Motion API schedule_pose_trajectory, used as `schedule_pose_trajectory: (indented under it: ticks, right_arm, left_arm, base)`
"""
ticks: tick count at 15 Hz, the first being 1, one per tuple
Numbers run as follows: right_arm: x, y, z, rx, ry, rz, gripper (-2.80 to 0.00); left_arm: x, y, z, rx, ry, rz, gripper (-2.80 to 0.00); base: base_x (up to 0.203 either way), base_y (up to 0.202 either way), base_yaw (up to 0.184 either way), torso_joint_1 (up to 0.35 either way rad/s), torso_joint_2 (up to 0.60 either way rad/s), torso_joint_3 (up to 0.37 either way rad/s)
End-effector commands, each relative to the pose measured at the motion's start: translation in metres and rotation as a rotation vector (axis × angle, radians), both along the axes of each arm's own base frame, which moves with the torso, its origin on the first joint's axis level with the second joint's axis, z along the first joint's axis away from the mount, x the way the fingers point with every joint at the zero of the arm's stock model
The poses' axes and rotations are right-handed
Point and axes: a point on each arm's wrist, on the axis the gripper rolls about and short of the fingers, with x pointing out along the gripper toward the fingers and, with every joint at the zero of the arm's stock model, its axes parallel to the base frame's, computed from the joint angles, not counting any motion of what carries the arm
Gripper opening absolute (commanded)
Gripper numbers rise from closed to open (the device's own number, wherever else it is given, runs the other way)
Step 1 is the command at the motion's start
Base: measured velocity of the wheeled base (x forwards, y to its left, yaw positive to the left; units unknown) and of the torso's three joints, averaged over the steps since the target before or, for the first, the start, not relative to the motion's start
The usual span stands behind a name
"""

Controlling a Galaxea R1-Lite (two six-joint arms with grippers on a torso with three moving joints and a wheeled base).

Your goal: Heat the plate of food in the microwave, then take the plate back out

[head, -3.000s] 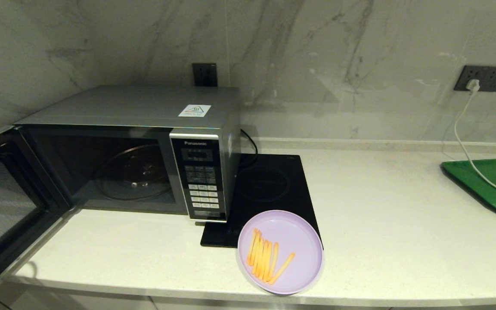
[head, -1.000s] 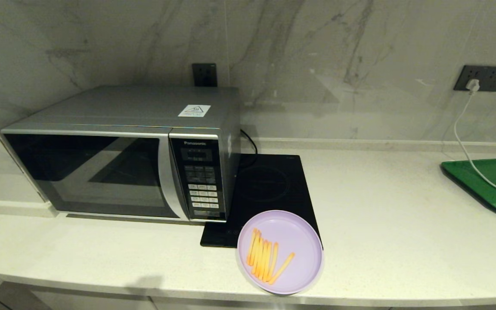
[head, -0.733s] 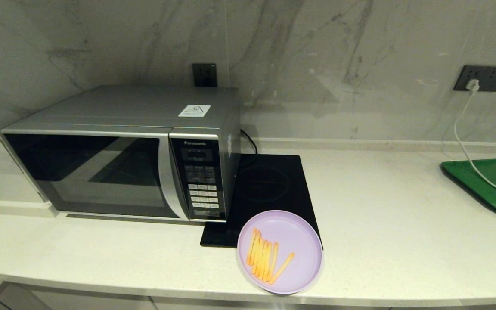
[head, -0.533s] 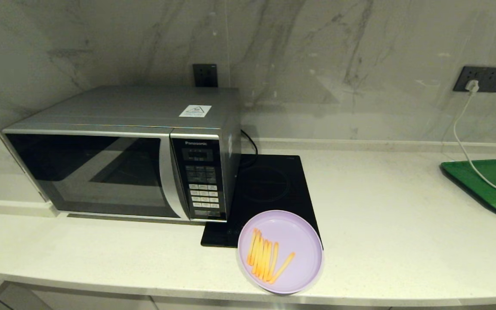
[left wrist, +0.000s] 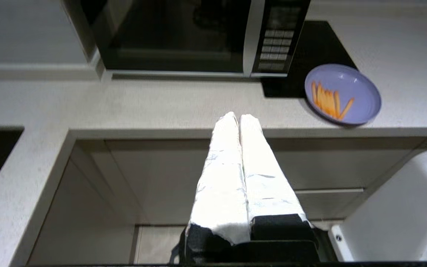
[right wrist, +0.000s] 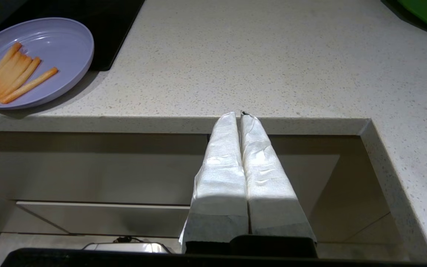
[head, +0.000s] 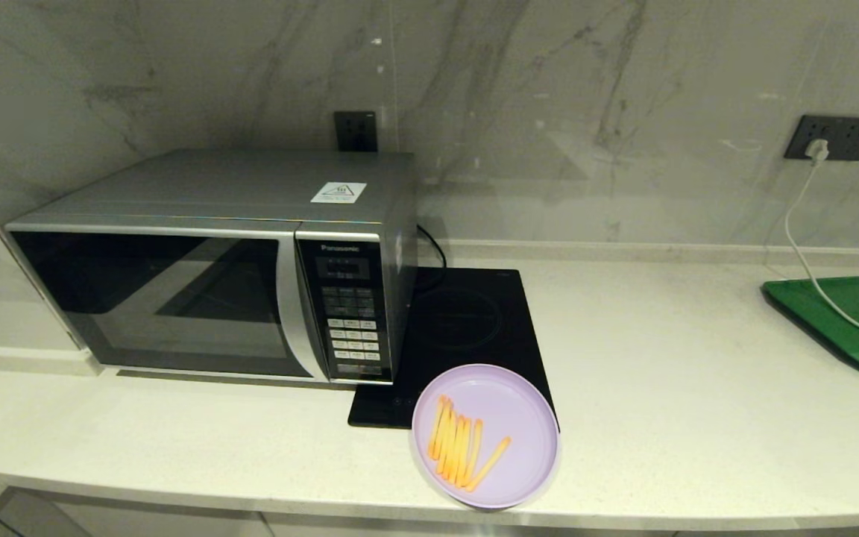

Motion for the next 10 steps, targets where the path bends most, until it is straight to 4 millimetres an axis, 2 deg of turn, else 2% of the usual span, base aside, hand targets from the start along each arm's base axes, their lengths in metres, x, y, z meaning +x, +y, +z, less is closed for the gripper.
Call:
schedule_pose_trajectory:
  ticks: [1, 2, 5, 8, 10]
  right_arm:
    - [0.000, 0.000, 0.000, 0.000, 0.001, 0.000, -2.80]
    - [0.000, 0.000, 0.000, 0.000, 0.001, 0.000, -2.80]
    - [0.000, 0.000, 0.000, 0.000, 0.001, 0.000, -2.80]
    - [0.000, 0.000, 0.000, 0.000, 0.001, 0.001, -2.80]
    - [0.000, 0.000, 0.000, 0.000, 0.001, -0.001, -2.80]
  left_arm:
    - [0.009, -0.018, -0.008, 0.007, 0.018, 0.002, -2.80]
    - [0.011, -0.017, -0.011, -0.028, 0.028, -0.020, -2.80]
    - [-0.001, 0.003, -0.013, -0.015, -0.024, -0.092, -2.80]
    - [-0.004, -0.002, -0.045, 0.069, -0.022, -0.049, -2.80]
    - [0.007, -0.003, -0.067, 0.103, -0.018, -0.047, -2.80]
  base:
    - [0.000, 0.000, 0.000, 0.000, 0.00, 0.000]
    - [0.000, 0.000, 0.000, 0.000, 0.00, 0.000]
    - [0.000, 0.000, 0.000, 0.000, 0.00, 0.000]
    - [0.000, 0.000, 0.000, 0.000, 0.00, 0.000]
    - [0.000, 0.000, 0.000, 0.000, 0.00, 0.000]
